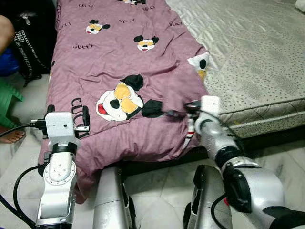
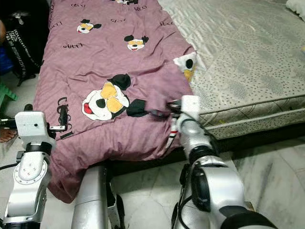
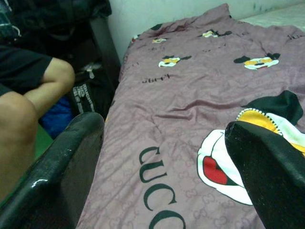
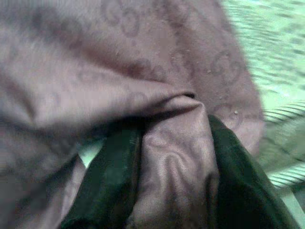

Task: Clean up the room

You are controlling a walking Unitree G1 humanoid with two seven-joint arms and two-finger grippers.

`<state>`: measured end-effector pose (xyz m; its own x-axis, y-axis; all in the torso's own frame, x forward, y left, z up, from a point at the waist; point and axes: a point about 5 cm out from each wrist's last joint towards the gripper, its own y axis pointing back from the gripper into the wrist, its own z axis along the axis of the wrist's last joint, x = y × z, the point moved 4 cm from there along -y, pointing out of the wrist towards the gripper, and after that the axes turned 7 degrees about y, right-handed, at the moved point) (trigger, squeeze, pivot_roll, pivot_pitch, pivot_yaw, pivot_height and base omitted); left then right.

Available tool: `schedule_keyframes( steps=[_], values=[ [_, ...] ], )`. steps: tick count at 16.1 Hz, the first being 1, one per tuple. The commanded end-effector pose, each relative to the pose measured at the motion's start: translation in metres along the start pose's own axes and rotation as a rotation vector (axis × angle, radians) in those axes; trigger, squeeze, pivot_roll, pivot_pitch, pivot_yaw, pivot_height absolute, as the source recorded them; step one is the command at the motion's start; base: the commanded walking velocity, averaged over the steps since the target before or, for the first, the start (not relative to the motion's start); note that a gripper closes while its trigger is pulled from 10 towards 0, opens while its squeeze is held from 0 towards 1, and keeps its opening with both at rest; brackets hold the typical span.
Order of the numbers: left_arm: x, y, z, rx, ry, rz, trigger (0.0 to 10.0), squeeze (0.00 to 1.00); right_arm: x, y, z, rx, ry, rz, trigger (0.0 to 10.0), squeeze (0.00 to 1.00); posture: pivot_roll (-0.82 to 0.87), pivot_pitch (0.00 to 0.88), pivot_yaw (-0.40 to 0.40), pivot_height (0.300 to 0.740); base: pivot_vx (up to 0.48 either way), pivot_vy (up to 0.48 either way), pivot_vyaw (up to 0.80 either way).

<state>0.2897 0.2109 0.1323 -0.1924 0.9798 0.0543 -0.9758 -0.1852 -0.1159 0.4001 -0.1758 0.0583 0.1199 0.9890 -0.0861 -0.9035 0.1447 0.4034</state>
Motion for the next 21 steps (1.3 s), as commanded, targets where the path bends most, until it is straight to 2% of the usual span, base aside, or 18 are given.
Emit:
schedule_keyframes(
  steps=[1,2,3,6,7,8,9,11,13,14,15,17,18,19,20,21],
  values=[
    [0.007,0.000,-0.003,0.010,0.001,0.031,10.0,0.00,-0.020,-0.001,-0.001,0.006,-0.046,-0.080,0.0,0.00,0.11,0.066,0.047,0.524,0.000,0.000,0.00],
    [0.008,-0.001,-0.004,0.013,0.006,0.040,10.0,0.00,-0.035,0.000,0.000,-0.002,-0.068,-0.126,0.0,0.00,0.10,0.067,0.045,0.524,0.000,0.000,0.00],
    [0.010,-0.001,-0.006,0.024,0.015,0.053,10.0,0.00,-0.060,0.002,-0.003,-0.004,-0.083,-0.199,0.0,0.00,0.10,0.065,0.045,0.524,0.000,0.000,0.00],
    [0.010,0.000,-0.011,0.045,0.038,0.066,10.0,0.00,-0.099,0.008,-0.012,-0.013,-0.106,-0.305,0.0,0.00,0.09,0.068,0.045,0.524,0.000,0.000,0.00],
    [0.007,0.000,-0.013,0.048,0.041,0.060,10.0,0.00,-0.113,0.012,-0.015,-0.020,-0.086,-0.346,10.0,0.00,0.07,0.071,0.048,0.524,0.000,0.000,0.00],
    [0.005,0.000,-0.014,0.053,0.045,0.055,10.0,0.00,-0.128,0.017,-0.019,-0.028,-0.065,-0.384,10.0,0.00,0.06,0.072,0.050,0.524,0.000,0.000,0.00],
    [0.004,0.000,-0.015,0.055,0.048,0.054,10.0,0.00,-0.140,0.024,-0.024,-0.041,-0.034,-0.425,10.0,1.00,0.05,0.073,0.051,0.524,0.000,0.000,0.00],
    [0.004,-0.001,-0.016,0.058,0.051,0.054,10.0,0.00,-0.146,0.032,-0.032,-0.044,0.008,-0.444,10.0,1.00,0.05,0.073,0.051,0.524,0.000,0.000,0.00],
    [0.004,-0.002,-0.017,0.059,0.054,0.057,10.0,0.00,-0.151,0.046,-0.046,-0.037,0.072,-0.462,10.0,1.00,0.03,0.072,0.048,0.524,0.000,0.000,0.00],
    [0.004,-0.002,-0.017,0.059,0.054,0.059,10.0,0.00,-0.153,0.054,-0.043,-0.065,0.101,-0.475,10.0,1.00,0.02,0.071,0.049,0.524,0.000,0.000,0.00],
    [0.004,-0.003,-0.018,0.061,0.057,0.060,10.0,0.00,-0.152,0.065,-0.020,-0.188,0.186,-0.480,10.0,1.00,0.01,0.072,0.054,0.524,0.000,0.000,0.00],
    [0.000,-0.005,-0.019,0.063,0.065,0.053,10.0,0.00,-0.136,0.067,0.026,-0.390,0.253,-0.435,10.0,1.00,0.00,0.069,0.061,0.524,0.000,0.000,0.00],
    [-0.005,-0.007,-0.019,0.059,0.073,0.042,10.0,0.00,-0.110,0.065,0.053,-0.484,0.215,-0.332,10.0,1.00,0.00,0.064,0.064,0.524,0.000,0.000,0.00],
    [-0.007,-0.008,-0.017,0.052,0.076,0.035,10.0,0.00,-0.091,0.062,0.066,-0.533,0.194,-0.254,10.0,1.00,0.00,0.063,0.065,0.524,0.000,0.000,0.00],
    [-0.008,-0.011,-0.013,0.035,0.072,0.030,10.0,0.00,-0.054,0.055,0.078,-0.565,0.161,-0.111,10.0,1.00,0.01,0.058,0.063,0.524,0.000,0.000,0.00],
    [-0.008,-0.013,-0.012,0.028,0.067,0.028,10.0,0.00,-0.040,0.050,0.078,-0.548,0.150,-0.057,10.0,1.00,0.02,0.058,0.063,0.524,0.000,0.000,0.00]
  ],
)
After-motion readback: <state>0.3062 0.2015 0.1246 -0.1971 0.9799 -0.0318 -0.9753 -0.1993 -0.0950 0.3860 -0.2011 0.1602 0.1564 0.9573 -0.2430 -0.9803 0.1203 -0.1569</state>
